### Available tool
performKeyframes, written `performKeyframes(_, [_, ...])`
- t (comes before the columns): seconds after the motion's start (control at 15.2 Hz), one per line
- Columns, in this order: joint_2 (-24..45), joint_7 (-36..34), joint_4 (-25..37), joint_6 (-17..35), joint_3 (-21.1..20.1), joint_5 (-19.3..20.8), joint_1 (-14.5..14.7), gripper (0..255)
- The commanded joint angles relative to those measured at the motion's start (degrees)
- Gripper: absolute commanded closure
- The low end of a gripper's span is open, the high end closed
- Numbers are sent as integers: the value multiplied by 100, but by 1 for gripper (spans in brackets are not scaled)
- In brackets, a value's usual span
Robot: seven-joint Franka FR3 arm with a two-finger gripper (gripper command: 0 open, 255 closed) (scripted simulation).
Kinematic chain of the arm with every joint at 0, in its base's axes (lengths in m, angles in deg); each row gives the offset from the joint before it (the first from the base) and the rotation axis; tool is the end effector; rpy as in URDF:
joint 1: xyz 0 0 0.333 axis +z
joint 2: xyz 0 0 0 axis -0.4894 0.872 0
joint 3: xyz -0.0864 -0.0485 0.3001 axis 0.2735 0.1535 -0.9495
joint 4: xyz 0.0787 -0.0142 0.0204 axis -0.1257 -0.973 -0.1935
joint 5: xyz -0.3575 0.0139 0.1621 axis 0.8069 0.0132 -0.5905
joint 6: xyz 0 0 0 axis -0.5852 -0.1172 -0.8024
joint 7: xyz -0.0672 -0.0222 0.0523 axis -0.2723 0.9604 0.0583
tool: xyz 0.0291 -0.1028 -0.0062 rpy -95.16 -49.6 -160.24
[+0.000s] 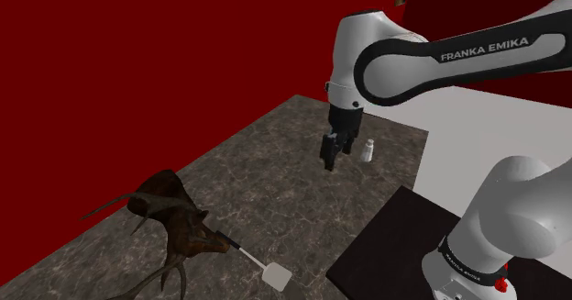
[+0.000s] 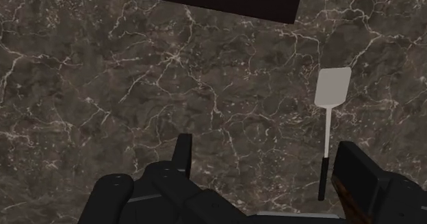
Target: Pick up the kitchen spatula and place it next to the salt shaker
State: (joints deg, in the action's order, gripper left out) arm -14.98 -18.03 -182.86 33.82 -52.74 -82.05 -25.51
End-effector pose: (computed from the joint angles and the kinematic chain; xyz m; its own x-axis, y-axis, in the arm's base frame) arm 0.3479 0.1352 0.4643 0.9920 0.1198 -0.0396 0.1176 -0.9916 -0.0537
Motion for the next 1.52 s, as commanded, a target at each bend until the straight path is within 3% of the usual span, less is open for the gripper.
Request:
performKeyframes(0.0, [290,-125,-66,428,-196,-52,49,0])
performKeyframes(0.4, [1365,-619,-33,1640,-809,-9,123,0])
performKeyframes(0.73, [2466,-1244,222,2571,-1291,435,87,0])
performKeyframes(1.12, [3972,-2430,808,3415,-1540,1709,186,0])
performKeyframes(1.45, [5200,-3430,1548,3774,-1194,2886,740,0])
